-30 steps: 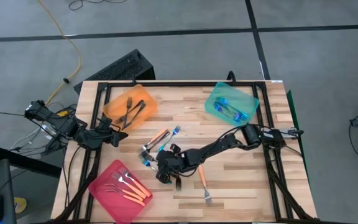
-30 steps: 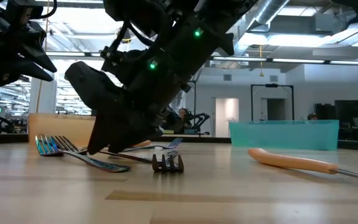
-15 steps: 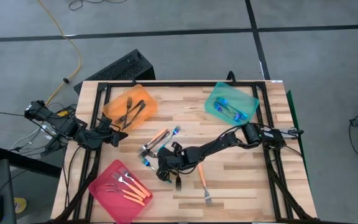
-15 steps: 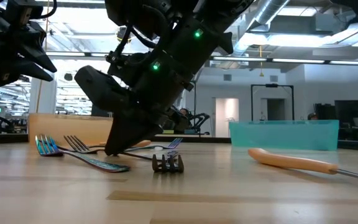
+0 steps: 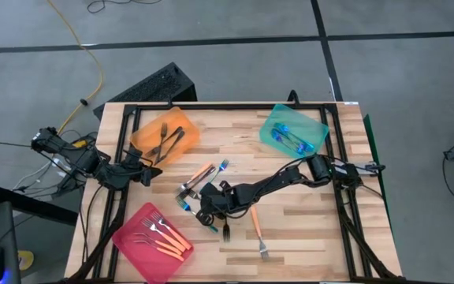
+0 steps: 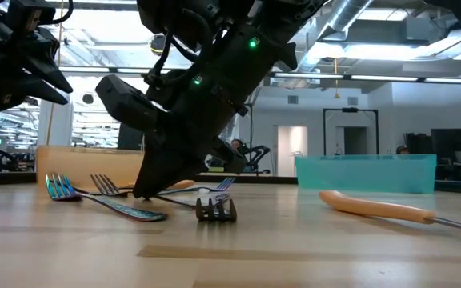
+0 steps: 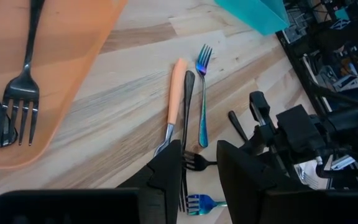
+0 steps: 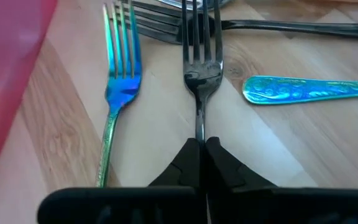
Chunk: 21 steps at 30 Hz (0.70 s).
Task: Sort silverware by color (type)
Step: Put the black fork into the orange bin
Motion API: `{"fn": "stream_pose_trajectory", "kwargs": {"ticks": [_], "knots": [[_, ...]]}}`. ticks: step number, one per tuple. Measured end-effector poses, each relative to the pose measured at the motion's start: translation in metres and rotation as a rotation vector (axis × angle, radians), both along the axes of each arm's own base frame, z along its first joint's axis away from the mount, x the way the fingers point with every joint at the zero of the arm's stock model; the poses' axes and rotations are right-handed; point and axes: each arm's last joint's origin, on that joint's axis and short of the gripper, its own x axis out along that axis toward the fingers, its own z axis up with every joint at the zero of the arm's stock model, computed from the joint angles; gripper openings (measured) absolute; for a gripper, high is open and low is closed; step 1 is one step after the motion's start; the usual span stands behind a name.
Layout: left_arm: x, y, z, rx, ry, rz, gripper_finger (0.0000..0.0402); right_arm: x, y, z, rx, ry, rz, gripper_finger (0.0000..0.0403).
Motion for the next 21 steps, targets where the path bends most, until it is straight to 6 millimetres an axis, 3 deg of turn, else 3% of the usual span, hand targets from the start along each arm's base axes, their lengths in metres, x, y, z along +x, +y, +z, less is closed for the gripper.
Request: {"fn": "stream_pose_trajectory", "kwargs": {"ticks": [14, 21], "knots": [[0.0, 0.0, 0.0, -0.001, -0.001, 0.001, 0.0087, 0.0, 0.001, 0.033, 0.008, -0.096, 0.006, 0.0025], [0.0, 0.0, 0.0, 0.0, 0.0, 0.0, 0.0087, 0.0, -0.01, 0.044, 0.006, -0.106, -0.022, 0.0025]]}}
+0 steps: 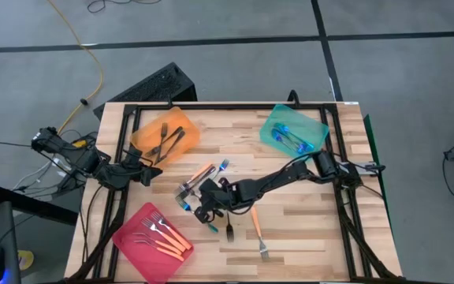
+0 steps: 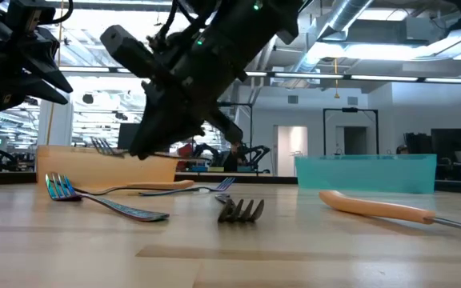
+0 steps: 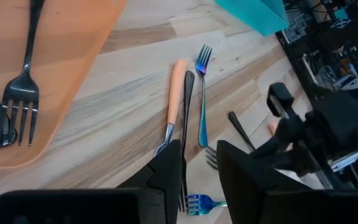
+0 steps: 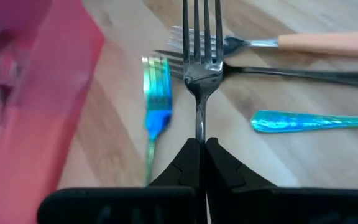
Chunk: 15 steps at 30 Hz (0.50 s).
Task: Sort silverware by color (type)
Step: Put the black fork into the orange bin
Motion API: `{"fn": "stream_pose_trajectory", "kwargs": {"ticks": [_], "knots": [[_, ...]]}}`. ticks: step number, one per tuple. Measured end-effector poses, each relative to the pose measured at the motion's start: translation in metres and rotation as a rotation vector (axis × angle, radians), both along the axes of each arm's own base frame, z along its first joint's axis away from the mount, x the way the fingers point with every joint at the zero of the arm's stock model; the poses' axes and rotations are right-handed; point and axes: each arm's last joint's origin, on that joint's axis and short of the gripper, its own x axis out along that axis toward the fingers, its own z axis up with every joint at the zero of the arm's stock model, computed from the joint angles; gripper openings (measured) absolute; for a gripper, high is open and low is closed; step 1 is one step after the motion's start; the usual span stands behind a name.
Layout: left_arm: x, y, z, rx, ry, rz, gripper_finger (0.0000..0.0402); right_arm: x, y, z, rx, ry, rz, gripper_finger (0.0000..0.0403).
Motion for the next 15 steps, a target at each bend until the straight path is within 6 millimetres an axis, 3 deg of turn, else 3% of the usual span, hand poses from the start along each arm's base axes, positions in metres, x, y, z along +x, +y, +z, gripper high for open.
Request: {"fn": "stream_pose_trajectory", "kwargs": {"ticks": [11, 15], "knots": [[0.0, 0.0, 0.0, 0.004, 0.0, -0.002, 0.0087, 0.005, -0.025, 0.005, 0.003, -0.012, -0.017, 0.0025], [0.0, 0.0, 0.0, 0.021, 0.003, -0.006, 0.0087, 0.007, -0.042, 0.005, -0.024, -0.003, -0.025, 0.0025]]}}
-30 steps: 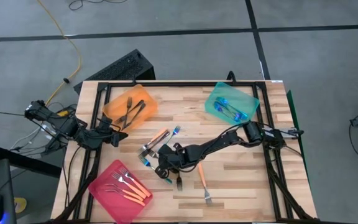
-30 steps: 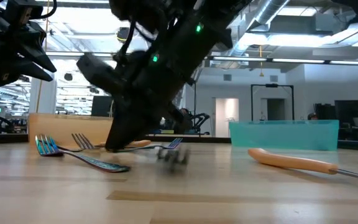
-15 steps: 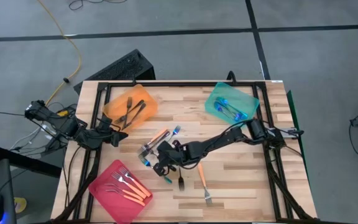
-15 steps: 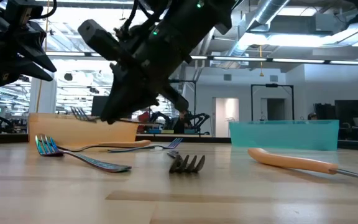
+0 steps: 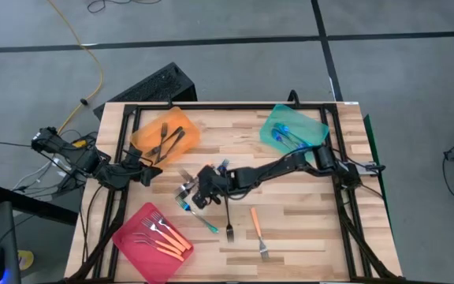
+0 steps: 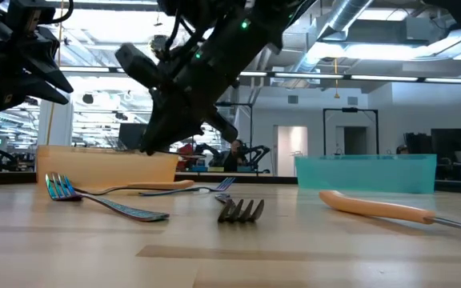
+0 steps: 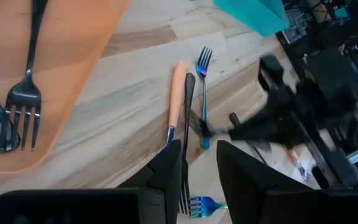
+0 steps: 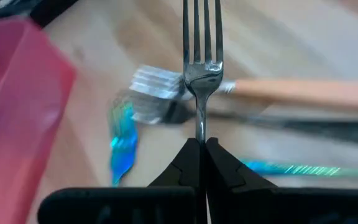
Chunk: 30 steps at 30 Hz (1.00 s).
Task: Sort silverware by color (type)
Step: Put the black fork into the orange bin
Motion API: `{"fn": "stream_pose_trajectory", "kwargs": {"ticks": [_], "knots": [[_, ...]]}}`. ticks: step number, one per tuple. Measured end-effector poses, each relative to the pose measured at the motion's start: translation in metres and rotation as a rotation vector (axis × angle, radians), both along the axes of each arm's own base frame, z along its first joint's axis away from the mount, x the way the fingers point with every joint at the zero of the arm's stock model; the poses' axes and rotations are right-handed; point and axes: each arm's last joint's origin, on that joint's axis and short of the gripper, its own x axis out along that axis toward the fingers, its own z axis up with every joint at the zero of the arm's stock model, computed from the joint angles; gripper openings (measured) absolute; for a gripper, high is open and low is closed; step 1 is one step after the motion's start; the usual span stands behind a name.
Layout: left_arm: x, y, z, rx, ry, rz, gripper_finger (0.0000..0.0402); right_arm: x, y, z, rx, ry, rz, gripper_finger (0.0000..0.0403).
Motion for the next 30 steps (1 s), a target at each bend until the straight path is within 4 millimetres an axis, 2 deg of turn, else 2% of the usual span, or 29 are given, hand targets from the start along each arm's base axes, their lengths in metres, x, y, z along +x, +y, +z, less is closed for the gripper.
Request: {"fn": "stream_pose_trajectory", "kwargs": {"ticks": [5, 12, 19, 25, 30], "knots": [[0.0, -0.001, 0.0, -0.013, 0.005, -0.022, 0.0087, 0.007, -0.031, 0.014, -0.02, 0.022, 0.018, 0.0025], [0.0, -0.001, 0.005, -0.005, -0.003, -0.038, 0.0087, 0.015, -0.091, 0.055, -0.077, 0.027, -0.01, 0.0025], [0.0, 0.0, 0.006, -0.007, -0.016, -0.012, 0.0087, 0.017, -0.143, 0.099, -0.226, -0.036, 0.007, 0.0025], [0.0, 0.001, 0.007, -0.002, -0.043, 0.044, 0.0087, 0.021, -0.179, 0.119, -0.401, -0.187, 0.163, 0.0025], [0.0, 0.001, 0.007, -0.023, -0.057, 0.072, 0.0087, 0.024, -0.198, 0.127, -0.533, -0.326, 0.35, 0.0025]]}}
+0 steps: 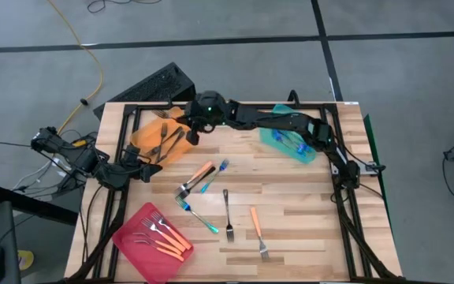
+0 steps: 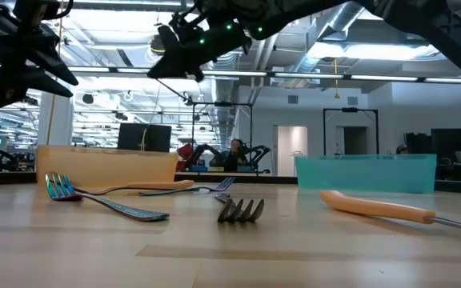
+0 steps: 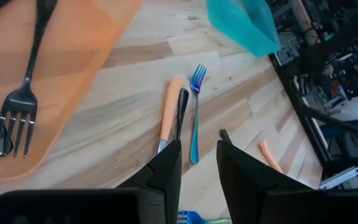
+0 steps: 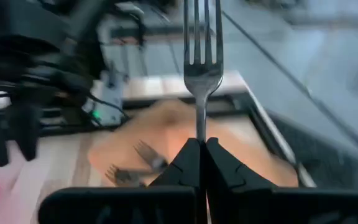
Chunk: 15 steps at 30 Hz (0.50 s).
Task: Sort silverware by color (type)
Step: Put the black fork into the orange bin
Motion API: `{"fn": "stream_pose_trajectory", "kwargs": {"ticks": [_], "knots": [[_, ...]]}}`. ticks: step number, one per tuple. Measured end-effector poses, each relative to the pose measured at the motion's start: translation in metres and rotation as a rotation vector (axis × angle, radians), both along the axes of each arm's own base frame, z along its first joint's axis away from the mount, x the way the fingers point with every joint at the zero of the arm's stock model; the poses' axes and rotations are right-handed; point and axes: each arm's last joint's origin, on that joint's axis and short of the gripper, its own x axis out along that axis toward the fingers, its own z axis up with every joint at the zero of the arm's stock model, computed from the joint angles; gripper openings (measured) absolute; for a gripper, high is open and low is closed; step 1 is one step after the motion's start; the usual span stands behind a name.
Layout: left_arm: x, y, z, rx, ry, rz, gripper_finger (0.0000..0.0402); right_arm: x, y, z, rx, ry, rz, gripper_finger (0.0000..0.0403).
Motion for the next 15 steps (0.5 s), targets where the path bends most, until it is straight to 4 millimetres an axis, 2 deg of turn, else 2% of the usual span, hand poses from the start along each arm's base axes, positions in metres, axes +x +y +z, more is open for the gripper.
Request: {"fn": "stream_pose_trajectory", "kwargs": {"ticks": [3, 7, 10, 15], "knots": [[0.0, 0.001, 0.0, 0.014, -0.006, 0.014, 0.0087, -0.001, -0.011, 0.007, -0.083, -0.067, 0.089, 0.0025], [0.0, 0.002, 0.001, 0.049, -0.013, 0.039, 0.0087, -0.005, -0.028, 0.012, -0.139, -0.127, 0.118, 0.0025], [0.0, 0.002, 0.001, 0.068, -0.022, 0.061, 0.0087, -0.001, -0.043, 0.002, -0.12, -0.206, 0.178, 0.0025], [-0.001, 0.003, 0.001, 0.089, -0.027, 0.08, 0.0087, 0.012, -0.057, -0.038, 0.023, -0.263, 0.215, 0.0025]]}}
